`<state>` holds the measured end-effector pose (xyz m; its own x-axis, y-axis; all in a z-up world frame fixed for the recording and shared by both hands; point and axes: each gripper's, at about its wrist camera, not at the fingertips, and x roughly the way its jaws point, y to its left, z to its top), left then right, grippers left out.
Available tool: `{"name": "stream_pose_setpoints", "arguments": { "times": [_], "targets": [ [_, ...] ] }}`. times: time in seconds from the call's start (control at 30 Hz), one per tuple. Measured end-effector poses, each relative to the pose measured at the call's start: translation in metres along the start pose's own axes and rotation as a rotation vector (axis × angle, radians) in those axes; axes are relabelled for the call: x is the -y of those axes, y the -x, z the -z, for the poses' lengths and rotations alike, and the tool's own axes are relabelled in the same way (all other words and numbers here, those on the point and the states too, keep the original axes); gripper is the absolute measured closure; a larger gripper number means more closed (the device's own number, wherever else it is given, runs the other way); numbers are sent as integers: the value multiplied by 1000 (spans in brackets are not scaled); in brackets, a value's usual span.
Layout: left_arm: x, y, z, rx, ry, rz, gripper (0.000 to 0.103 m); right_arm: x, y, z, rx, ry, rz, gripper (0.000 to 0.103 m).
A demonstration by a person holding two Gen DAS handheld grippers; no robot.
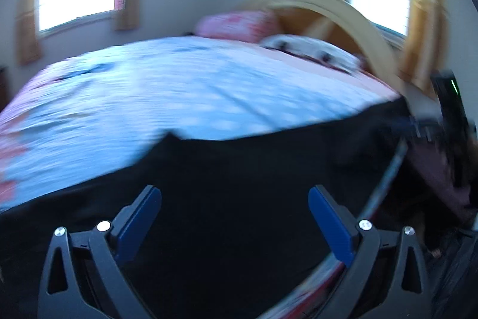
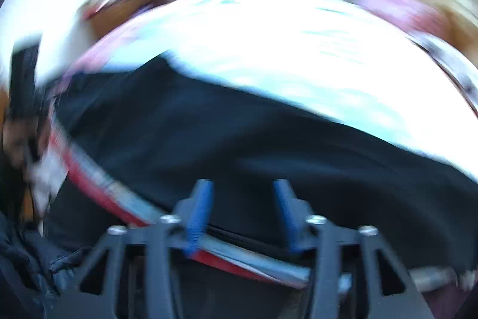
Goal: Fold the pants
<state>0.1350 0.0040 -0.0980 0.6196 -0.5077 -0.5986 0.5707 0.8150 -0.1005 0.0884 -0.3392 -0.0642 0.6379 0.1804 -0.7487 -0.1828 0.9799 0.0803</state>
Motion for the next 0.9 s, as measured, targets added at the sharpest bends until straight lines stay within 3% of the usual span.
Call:
{"name": "stream_pose_setpoints", "arguments": {
  "times": [0.1, 0.23, 0.27, 0.37, 0.43, 0.5, 0.57, 0.6, 0.63, 0.67, 0.9],
  "targets": [
    [38, -30, -5, -39, -114, 59, 2, 82, 40, 6, 58, -195, 186, 51],
    [62, -53, -11, -89, -163, 95, 2, 190, 86, 16, 136, -506, 310, 51],
    [61, -55, -15, -88, -167, 92, 2, 213, 89, 17, 128, -550, 321, 51],
    [46, -64, -31, -103, -152, 38, 2, 266, 85, 15, 142, -674, 175, 51],
    [29, -70, -39, -114, -92, 26, 2, 279, 69, 14, 74, -709, 112, 51],
    [19, -74, -38, -123, -41, 44, 2, 285, 51, 8, 26, -709, -36, 51],
    [14, -86, -32, -156, -6, 49, 2, 285, 42, 1, 30, -715, -64, 55],
    [14, -91, -27, -173, -4, 42, 2, 283, 36, -4, 19, -705, -111, 64],
    [15, -94, -22, -182, -6, 40, 2, 281, 33, -7, 5, -691, -114, 89],
    [17, -96, -19, -189, -9, 42, 2, 277, 32, -12, 8, -664, -88, 91],
    [18, -95, -11, -188, -38, -1, 2, 248, 75, -47, 258, -464, -68, 95]
  ]
}}
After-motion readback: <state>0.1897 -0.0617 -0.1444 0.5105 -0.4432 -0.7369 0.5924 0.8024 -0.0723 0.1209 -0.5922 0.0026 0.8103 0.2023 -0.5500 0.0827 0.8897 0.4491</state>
